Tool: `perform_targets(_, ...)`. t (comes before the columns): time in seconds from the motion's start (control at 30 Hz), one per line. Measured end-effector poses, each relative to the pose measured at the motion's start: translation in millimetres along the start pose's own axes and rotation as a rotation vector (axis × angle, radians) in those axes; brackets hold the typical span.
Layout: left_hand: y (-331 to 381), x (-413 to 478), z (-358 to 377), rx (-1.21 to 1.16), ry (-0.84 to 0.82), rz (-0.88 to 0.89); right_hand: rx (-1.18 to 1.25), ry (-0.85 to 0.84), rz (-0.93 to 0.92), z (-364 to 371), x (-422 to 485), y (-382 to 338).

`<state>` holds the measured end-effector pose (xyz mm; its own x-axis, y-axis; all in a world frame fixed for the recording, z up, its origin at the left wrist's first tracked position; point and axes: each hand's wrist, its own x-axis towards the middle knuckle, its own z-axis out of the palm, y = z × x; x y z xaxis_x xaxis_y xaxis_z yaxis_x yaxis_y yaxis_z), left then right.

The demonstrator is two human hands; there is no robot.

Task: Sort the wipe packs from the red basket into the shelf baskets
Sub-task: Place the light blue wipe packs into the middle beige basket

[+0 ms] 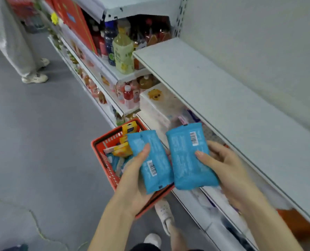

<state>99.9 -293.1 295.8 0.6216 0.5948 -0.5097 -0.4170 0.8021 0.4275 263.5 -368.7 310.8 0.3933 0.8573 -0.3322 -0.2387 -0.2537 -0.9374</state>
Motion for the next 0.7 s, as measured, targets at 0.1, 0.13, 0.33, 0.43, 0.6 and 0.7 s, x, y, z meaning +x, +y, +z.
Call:
perform_targets(0.1, -16, -19, 24, 0.238, -0.091, -0.053, -0.058, 0.072, -0.02, 2, -42, -3)
perform_targets(0.13, -25, -24, 28, 0.318, -0.121, -0.052, -0.049, 0.103, -0.027, 3, -58, -3)
perform_targets(0.33, -76, -37, 61, 0.71, -0.273, 0.044, 0.231, 0.212, -0.025, -6, -123, -6)
perform_targets(0.43, -108, -34, 85, 0.798, -0.296, 0.077, 0.374, 0.298, -0.066, -19, -145, -4)
perform_targets(0.6, -175, -54, 133, 0.862, -0.464, 0.078, 0.543, 0.438, -0.207, -62, -197, 1)
perform_targets(0.7, -217, -78, 159, 0.883, -0.585, 0.027, 0.613, 0.508, -0.307, -97, -242, 4)
